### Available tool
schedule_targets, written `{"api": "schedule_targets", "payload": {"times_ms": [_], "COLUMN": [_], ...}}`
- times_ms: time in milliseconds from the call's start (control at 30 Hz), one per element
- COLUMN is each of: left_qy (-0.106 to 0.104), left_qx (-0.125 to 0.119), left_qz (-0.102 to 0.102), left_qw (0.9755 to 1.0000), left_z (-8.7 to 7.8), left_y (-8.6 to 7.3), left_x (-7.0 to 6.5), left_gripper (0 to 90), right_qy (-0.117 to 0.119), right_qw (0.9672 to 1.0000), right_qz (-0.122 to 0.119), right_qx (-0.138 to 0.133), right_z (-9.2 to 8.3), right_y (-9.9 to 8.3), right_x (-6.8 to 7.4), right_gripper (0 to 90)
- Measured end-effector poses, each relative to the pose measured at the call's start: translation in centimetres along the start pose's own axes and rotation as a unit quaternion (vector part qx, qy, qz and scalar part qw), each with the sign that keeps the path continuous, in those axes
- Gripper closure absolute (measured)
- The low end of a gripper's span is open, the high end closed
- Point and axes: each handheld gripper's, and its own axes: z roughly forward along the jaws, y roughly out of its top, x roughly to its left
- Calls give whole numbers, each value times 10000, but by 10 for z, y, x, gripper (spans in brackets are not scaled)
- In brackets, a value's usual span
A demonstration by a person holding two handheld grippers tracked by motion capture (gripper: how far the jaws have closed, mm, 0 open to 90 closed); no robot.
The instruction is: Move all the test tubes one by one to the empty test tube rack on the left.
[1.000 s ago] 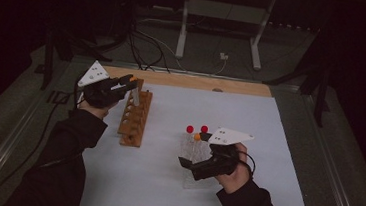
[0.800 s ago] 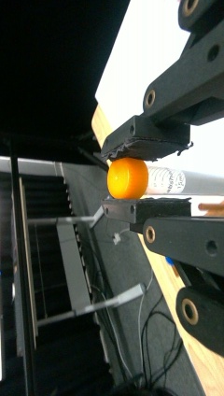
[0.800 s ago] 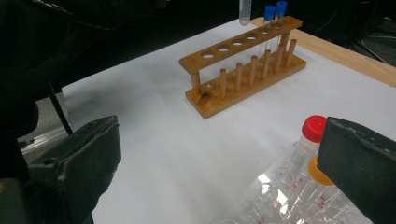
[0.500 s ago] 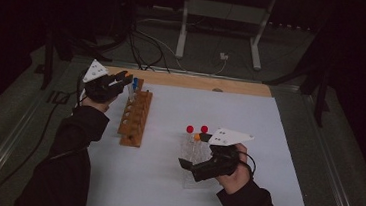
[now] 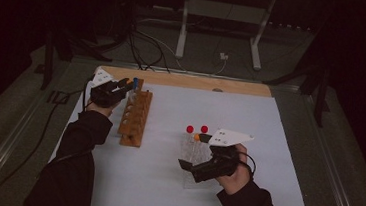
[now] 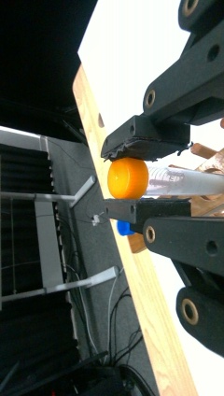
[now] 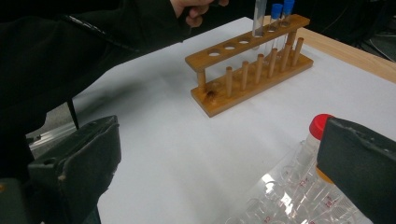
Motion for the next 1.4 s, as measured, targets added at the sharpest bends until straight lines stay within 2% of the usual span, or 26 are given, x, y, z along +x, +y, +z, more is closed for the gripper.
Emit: {"api": "schedule_targets", "payload": {"times_ms": [133, 300, 667, 967, 1133, 1400], "left_qy": [-9, 23, 94, 122, 125, 86], "left_qx": [56, 211, 213, 148, 95, 204], "left_qz": [-56, 15, -35, 12, -44, -31], "left_qw": [10000, 9998, 9997, 9998, 9999, 9998], "left_z": [4, 9, 12, 12, 11, 9], "left_y": [-8, -16, -28, -30, -32, -32], "left_x": [0, -2, 0, -1, 0, 0], "left_gripper": [717, 717, 717, 717, 716, 713], "right_qy": [51, 90, 97, 111, 95, 68], "right_qw": [10000, 10000, 10000, 9999, 10000, 10000], "right_qz": [-16, -5, -14, -10, -3, -22], "right_qx": [13, 15, 13, 35, 29, -1], "right_z": [0, 0, 0, 0, -1, -2], "right_y": [0, 0, 0, 0, 0, 0], "right_x": [0, 1, 2, 1, 1, 1], "right_gripper": [0, 0, 0, 0, 0, 0]}}
